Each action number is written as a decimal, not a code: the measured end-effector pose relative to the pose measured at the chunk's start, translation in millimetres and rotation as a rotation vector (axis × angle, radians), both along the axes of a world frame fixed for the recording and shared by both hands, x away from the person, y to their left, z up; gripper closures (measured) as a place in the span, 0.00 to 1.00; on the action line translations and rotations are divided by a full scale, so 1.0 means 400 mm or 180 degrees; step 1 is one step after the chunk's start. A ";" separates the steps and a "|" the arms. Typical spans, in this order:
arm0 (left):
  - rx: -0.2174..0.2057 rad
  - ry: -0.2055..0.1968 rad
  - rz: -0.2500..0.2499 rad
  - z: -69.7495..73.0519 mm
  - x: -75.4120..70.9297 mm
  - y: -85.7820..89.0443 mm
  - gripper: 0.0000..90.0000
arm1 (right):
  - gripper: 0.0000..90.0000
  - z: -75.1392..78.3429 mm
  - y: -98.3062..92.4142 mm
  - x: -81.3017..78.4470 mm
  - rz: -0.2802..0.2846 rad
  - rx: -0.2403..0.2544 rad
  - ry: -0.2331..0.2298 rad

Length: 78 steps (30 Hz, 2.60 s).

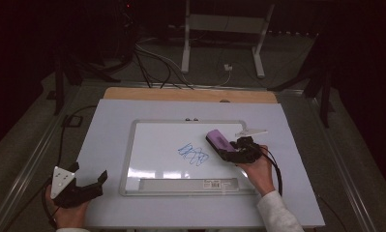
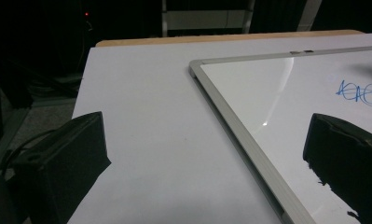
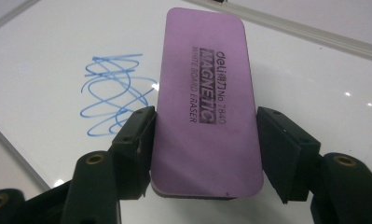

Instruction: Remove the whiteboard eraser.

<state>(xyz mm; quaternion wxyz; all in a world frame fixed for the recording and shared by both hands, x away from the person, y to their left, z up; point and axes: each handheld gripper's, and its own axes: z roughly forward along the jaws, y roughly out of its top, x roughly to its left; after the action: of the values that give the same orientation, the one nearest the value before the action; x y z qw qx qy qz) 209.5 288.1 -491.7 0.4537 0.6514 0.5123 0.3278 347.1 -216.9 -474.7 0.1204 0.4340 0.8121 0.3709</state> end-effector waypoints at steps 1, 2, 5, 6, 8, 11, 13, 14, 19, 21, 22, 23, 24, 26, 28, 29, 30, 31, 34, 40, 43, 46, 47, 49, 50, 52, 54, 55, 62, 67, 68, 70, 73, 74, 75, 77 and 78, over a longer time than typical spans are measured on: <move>0.0001 0.0000 0.0000 0.000 0.000 0.000 0.01 | 0.45 -0.002 0.001 -0.001 0.0004 -0.0016 -0.0005; 0.0000 -0.0002 -0.0004 0.000 0.000 0.000 0.01 | 0.45 -0.004 0.003 -0.003 0.0010 -0.0023 -0.0002; 0.0002 0.0000 -0.0002 0.000 0.000 0.001 0.01 | 0.45 -0.012 0.009 -0.010 0.0074 -0.0054 0.0008; 0.0002 0.0000 -0.0002 0.000 0.000 0.001 0.01 | 0.45 -0.012 0.009 -0.010 0.0074 -0.0054 0.0008; 0.0000 0.0000 -0.0003 0.000 -0.001 0.001 0.01 | 0.45 -0.017 0.018 -0.019 0.0129 -0.0096 -0.0011; -0.0001 0.0000 -0.0004 0.001 -0.001 0.001 0.01 | 0.45 -0.022 0.024 -0.024 0.0167 -0.0134 0.0001; 0.0002 0.0002 -0.0004 0.001 -0.001 0.000 0.01 | 0.45 -0.030 0.033 -0.030 0.0221 -0.0203 -0.0003; 0.0002 0.0002 -0.0004 0.001 -0.001 0.000 0.01 | 0.45 -0.030 0.033 -0.030 0.0221 -0.0203 -0.0003; -0.0002 0.0001 -0.0004 0.000 -0.001 0.001 0.01 | 0.45 -0.042 0.044 -0.034 0.0268 -0.0317 -0.0013; 0.0002 0.0003 -0.0003 0.000 -0.001 0.001 0.01 | 0.45 -0.046 0.047 -0.035 0.0270 -0.0356 -0.0016; 0.0000 0.0003 -0.0004 0.000 -0.001 0.001 0.01 | 0.44 -0.048 0.048 -0.035 0.0264 -0.0358 -0.0010; 0.0000 0.0002 -0.0004 0.001 -0.001 0.001 0.01 | 0.43 -0.049 0.048 -0.034 0.0266 -0.0352 -0.0002; -0.0001 0.0001 -0.0003 0.001 -0.001 0.001 0.01 | 0.37 -0.049 0.048 -0.032 0.0250 -0.0329 0.0009; 0.0000 0.0003 -0.0002 0.000 0.000 0.001 0.01 | 0.34 -0.046 0.050 -0.031 0.0226 -0.0312 -0.0044; 0.0008 0.0007 -0.0008 0.000 0.000 0.000 0.01 | 0.33 -0.044 0.050 -0.029 0.0208 -0.0309 -0.0045; 0.0009 0.0008 -0.0009 0.000 0.000 0.000 0.01 | 0.33 -0.043 0.053 -0.024 0.0190 -0.0284 -0.0035; 0.0011 0.0008 -0.0011 0.000 0.000 0.000 0.01 | 0.33 -0.043 0.053 -0.024 0.0190 -0.0284 -0.0035; 0.0012 0.0007 -0.0010 0.000 0.000 0.000 0.01 | 0.33 -0.044 0.054 -0.021 0.0184 -0.0272 -0.0020; 0.0005 0.0007 -0.0004 0.000 0.000 0.000 0.01 | 0.33 -0.051 0.061 -0.008 0.0153 -0.0202 0.0045; 0.0008 0.0005 -0.0008 0.000 0.000 0.001 0.01 | 0.36 -0.061 0.076 0.001 0.0158 -0.0221 0.0091; 0.0002 0.0002 -0.0003 0.000 0.000 0.002 0.01 | 0.43 -0.064 0.084 0.005 0.0161 -0.0254 0.0107; 0.0010 0.0004 -0.0009 0.000 0.000 0.001 0.01 | 0.45 -0.062 0.090 0.005 0.0154 -0.0303 0.0092; 0.0015 0.0006 -0.0011 0.000 -0.001 0.001 0.01 | 0.45 -0.062 0.090 0.005 0.0154 -0.0303 0.0092; 0.0014 0.0003 -0.0012 0.000 -0.001 0.000 0.01 | 0.45 -0.061 0.094 0.002 0.0157 -0.0336 0.0082; 0.0010 0.0001 -0.0012 0.001 -0.001 0.000 0.01 | 0.45 -0.060 0.095 0.001 0.0163 -0.0345 0.0082; 0.0023 0.0004 -0.0019 0.001 -0.001 0.000 0.01 | 0.45 -0.060 0.097 0.000 0.0173 -0.0346 0.0084; 0.0021 0.0003 -0.0018 0.001 -0.001 -0.001 0.01 | 0.45 -0.059 0.102 -0.004 0.0209 -0.0355 0.0091; 0.0021 0.0003 -0.0018 0.001 -0.001 -0.001 0.01 | 0.45 -0.059 0.108 -0.009 0.0256 -0.0368 0.0082; 0.0019 0.0000 -0.0014 0.001 -0.001 0.001 0.01 | 0.45 -0.058 0.131 -0.026 0.0464 -0.0353 0.0105; 0.0016 0.0003 -0.0014 0.000 0.000 0.002 0.01 | 0.46 -0.057 0.151 -0.042 0.0639 -0.0357 0.0104; 0.0017 0.0003 -0.0016 0.000 0.000 0.002 0.01 | 0.46 -0.057 0.154 -0.045 0.0665 -0.0352 0.0109; 0.0017 0.0004 -0.0011 0.000 0.000 0.002 0.01 | 0.46 -0.057 0.158 -0.049 0.0716 -0.0363 0.0101; 0.0018 0.0012 -0.0009 -0.001 0.000 0.002 0.01 | 0.46 -0.056 0.155 -0.047 0.0681 -0.0353 0.0141; 0.0018 0.0015 -0.0009 -0.001 0.000 0.001 0.01 | 0.46 -0.056 0.155 -0.047 0.0681 -0.0353 0.0141; 0.0021 0.0020 -0.0010 -0.001 0.000 0.001 0.01 | 0.46 -0.056 0.153 -0.045 0.0647 -0.0369 0.0130; 0.0024 0.0022 -0.0012 -0.001 0.000 0.000 0.01 | 0.46 -0.055 0.145 -0.039 0.0523 -0.0409 0.0114; 0.0024 0.0023 -0.0013 -0.001 0.000 0.000 0.01 | 0.46 -0.054 0.141 -0.036 0.0479 -0.0422 0.0112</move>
<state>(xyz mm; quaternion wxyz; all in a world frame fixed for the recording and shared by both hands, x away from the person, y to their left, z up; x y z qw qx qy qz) 209.6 288.1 -492.2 0.4500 0.6553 0.5114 0.3264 332.7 -160.6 -496.5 0.1064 0.3694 0.8672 0.3166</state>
